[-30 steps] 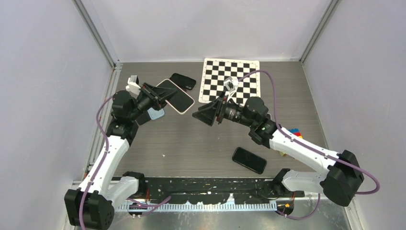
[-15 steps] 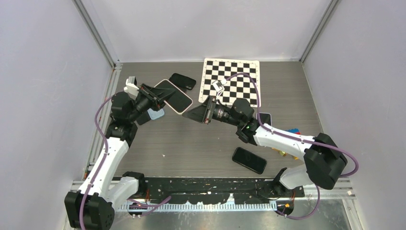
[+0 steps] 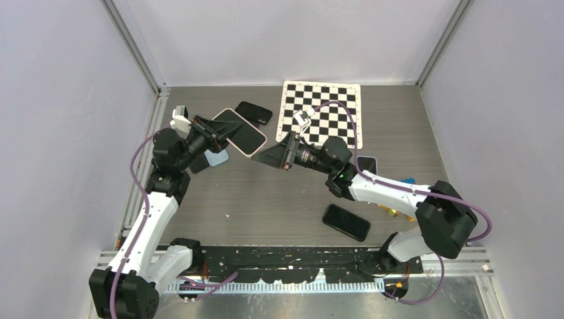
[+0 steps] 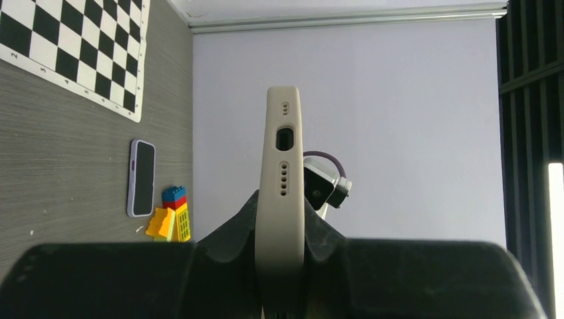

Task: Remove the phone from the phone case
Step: Remove the phone case from the phone.

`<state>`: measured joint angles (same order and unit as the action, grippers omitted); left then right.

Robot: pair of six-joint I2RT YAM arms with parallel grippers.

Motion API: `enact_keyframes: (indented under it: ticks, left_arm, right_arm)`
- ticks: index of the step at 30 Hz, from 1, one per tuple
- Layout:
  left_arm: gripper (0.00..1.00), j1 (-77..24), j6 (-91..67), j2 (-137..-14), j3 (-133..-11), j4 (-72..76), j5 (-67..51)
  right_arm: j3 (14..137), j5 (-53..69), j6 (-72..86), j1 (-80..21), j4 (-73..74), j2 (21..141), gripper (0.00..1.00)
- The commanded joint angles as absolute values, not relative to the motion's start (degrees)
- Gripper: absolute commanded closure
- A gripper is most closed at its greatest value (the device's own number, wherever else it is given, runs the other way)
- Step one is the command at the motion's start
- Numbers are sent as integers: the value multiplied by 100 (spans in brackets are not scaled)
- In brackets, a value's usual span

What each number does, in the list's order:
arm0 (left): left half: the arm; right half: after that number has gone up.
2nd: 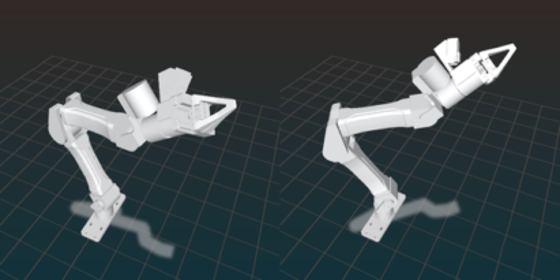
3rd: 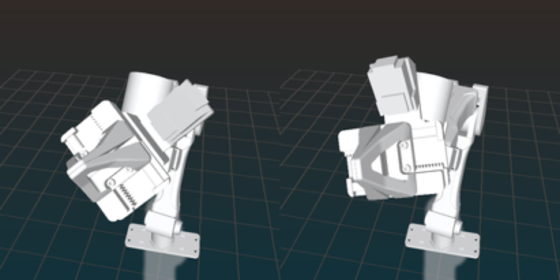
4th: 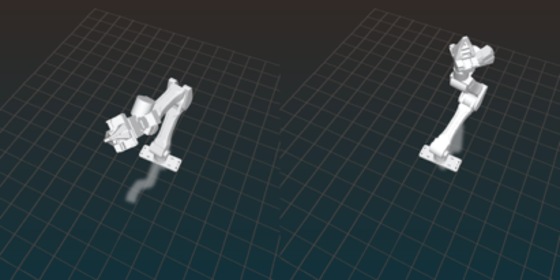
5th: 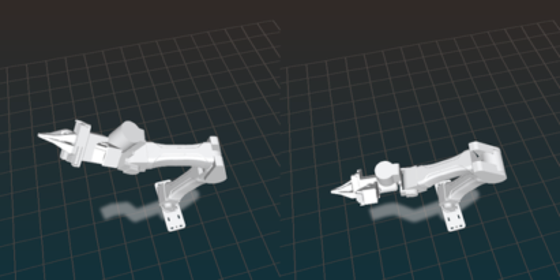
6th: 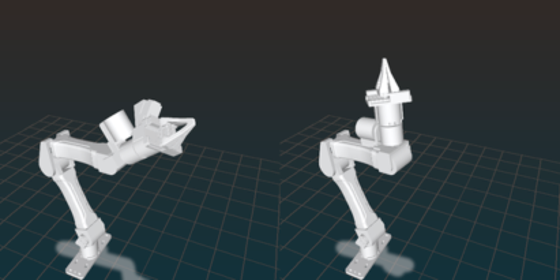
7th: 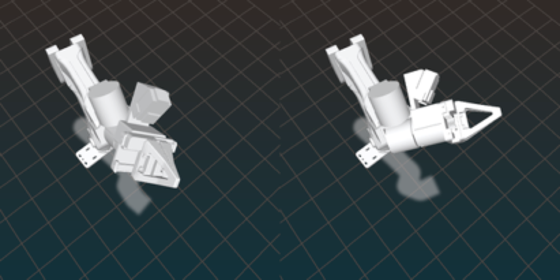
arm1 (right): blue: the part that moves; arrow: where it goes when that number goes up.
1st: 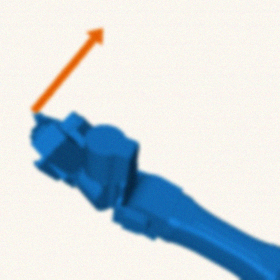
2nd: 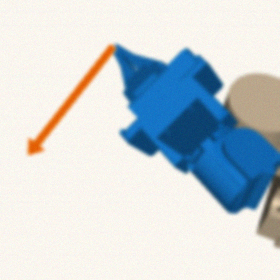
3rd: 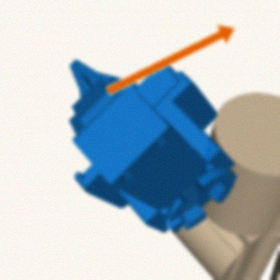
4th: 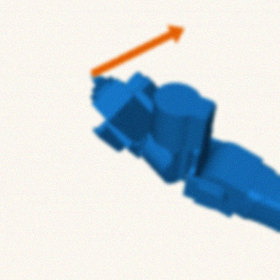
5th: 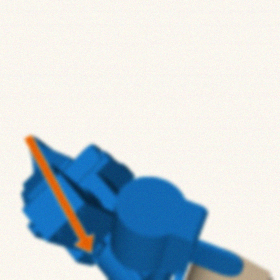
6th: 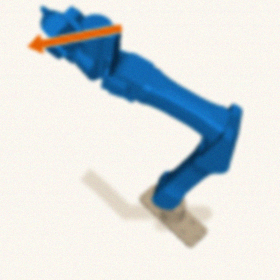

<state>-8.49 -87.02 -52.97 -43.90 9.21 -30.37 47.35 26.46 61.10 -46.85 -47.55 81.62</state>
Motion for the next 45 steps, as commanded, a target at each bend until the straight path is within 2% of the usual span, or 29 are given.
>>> enact_keyframes:
  ticks: [1,8,16,22,31,38,41,43,44,45]
  left_arm:
    - [100,-883,-8749,-5119,-4439,1402,-3138]
    - [100,-882,-8873,-5143,-4403,1484,-3090]
    - [100,-881,-9080,-5026,-4387,1418,-2982]
    - [100,-888,-9378,-5132,-4510,1331,-2991]
    - [100,-890,-9721,-5330,-4684,1157,-3170]
    - [100,-884,-9822,-5372,-4629,1206,-3135]
    - [100,-879,-9614,-5417,-4582,1218,-3026]
    - [100,-853,-9376,-5534,-4536,1294,-3059]
    - [100,-824,-9265,-5616,-4509,1449,-3167]
    - [100,-792,-9121,-5730,-4495,1629,-3341]
  right_arm:
    - [4831,2602,6284,-4735,-5574,8273,53]
    - [4791,2625,6311,-4764,-5681,8346,50]
    - [4922,2260,6016,-4787,-4939,8456,64]
    - [5041,1694,4929,-4911,-3973,8522,71]
    - [5249,752,2130,-5045,-2700,8684,76]
    - [5358,297,1907,-5045,-2311,8535,78]
    - [5232,450,2000,-5026,-2277,8226,72]
    - [5075,813,2136,-4933,-2312,7943,56]
    - [4984,1254,2261,-4795,-2320,7839,52]
    - [4949,1484,2352,-4700,-2312,7659,43]
